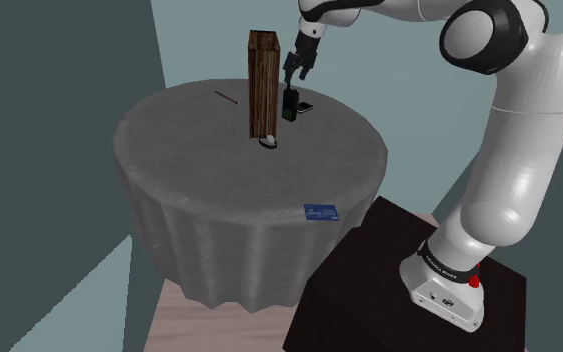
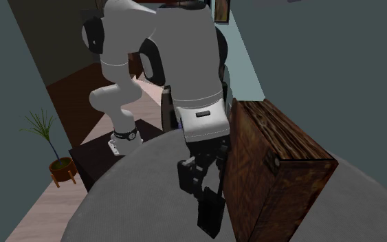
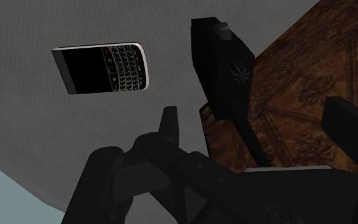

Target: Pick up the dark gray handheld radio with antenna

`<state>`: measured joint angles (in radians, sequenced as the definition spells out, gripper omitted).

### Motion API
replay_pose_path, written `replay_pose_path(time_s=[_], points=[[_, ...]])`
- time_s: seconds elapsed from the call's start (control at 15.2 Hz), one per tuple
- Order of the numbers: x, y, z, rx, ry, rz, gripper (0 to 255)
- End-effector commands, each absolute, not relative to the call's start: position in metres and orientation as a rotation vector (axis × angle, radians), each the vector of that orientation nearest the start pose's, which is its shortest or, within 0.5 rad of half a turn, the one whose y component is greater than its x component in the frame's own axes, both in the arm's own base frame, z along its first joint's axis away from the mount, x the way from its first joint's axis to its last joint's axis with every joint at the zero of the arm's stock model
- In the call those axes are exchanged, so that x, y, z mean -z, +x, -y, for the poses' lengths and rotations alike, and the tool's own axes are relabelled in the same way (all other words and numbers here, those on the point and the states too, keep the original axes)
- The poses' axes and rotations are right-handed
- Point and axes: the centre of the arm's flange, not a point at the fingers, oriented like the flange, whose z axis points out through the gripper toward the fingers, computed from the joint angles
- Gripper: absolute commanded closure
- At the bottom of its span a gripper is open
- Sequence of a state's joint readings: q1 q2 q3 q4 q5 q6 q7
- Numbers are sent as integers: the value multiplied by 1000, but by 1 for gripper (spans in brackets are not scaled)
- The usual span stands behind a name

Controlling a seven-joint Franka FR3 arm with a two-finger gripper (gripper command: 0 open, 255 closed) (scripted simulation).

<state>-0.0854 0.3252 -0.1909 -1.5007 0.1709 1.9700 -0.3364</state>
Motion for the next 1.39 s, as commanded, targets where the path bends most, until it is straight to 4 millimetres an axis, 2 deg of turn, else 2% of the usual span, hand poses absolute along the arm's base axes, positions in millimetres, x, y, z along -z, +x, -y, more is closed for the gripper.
replay_pose_path(time_s=[0.0, 0.33, 0.46, 0.53, 1.12, 1.32], points=[[-491, 659, 158, 270, -3077, 33, 0], [-461, 659, 158, 270, -3077, 33, 0], [-461, 659, 158, 270, -3077, 33, 0], [-461, 659, 158, 270, -3077, 33, 255], [-461, 659, 158, 270, -3077, 33, 255], [-477, 659, 158, 270, -3077, 33, 255]])
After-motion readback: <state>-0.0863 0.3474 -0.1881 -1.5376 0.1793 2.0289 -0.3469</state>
